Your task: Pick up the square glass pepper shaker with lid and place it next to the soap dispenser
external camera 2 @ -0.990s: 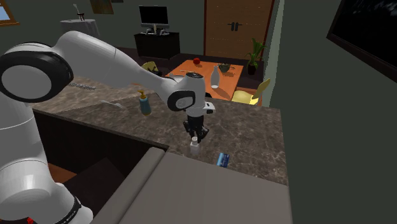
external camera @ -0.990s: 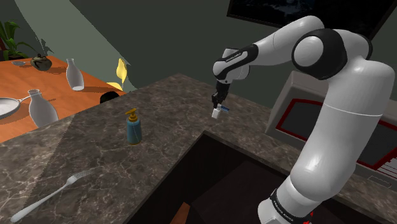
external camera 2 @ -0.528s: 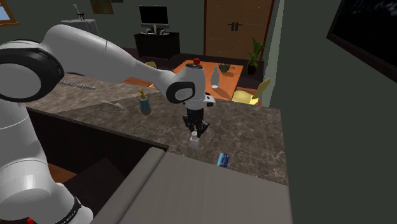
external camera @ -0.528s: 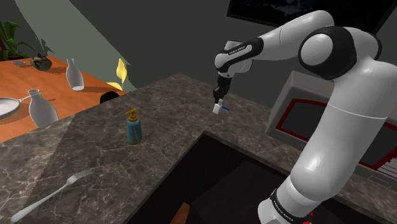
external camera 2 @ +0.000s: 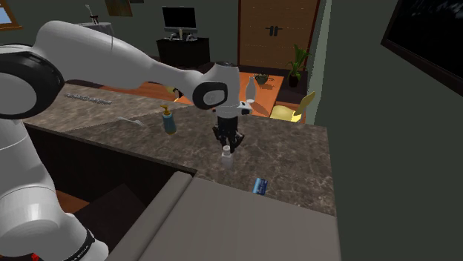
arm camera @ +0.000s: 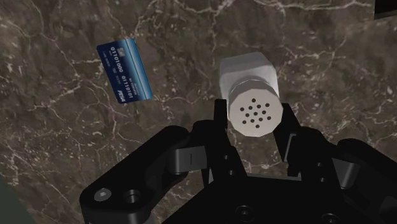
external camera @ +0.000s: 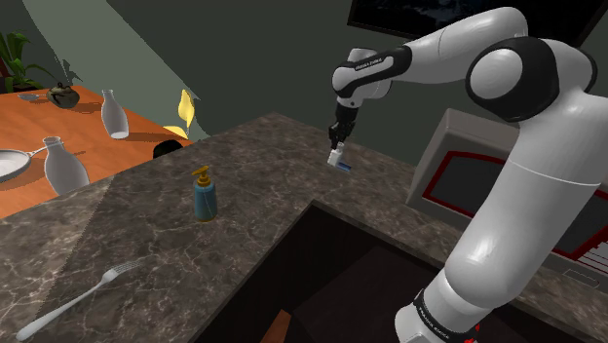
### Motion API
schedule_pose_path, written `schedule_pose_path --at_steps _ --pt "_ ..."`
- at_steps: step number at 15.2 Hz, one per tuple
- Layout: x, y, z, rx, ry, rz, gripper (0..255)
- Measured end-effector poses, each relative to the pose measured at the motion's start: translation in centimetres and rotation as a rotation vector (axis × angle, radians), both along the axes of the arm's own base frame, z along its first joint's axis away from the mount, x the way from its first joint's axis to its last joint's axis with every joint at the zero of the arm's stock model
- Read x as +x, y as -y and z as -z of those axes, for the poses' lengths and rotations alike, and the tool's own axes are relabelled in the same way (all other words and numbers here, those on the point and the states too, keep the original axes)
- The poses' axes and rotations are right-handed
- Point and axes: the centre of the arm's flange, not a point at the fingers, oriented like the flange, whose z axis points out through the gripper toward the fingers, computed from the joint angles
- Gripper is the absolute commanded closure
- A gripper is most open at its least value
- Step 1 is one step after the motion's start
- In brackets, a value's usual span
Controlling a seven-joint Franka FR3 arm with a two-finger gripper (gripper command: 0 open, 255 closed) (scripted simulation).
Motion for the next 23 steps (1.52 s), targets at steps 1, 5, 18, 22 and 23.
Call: schedule_pose_path --at_steps 1,5,18,22,23 --pt "0.0 0.0 -0.6 0.000 0.000 0.000 255" --pt "0.0 0.0 -2.6 0.000 0.000 0.000 255" --pt "0.0 -0.1 -9.5 0.000 0.000 0.000 255" --pt "0.1 0.0 -11.7 0.000 0.000 0.000 255" --pt "0.1 0.0 -12.2 0.000 0.000 0.000 255"
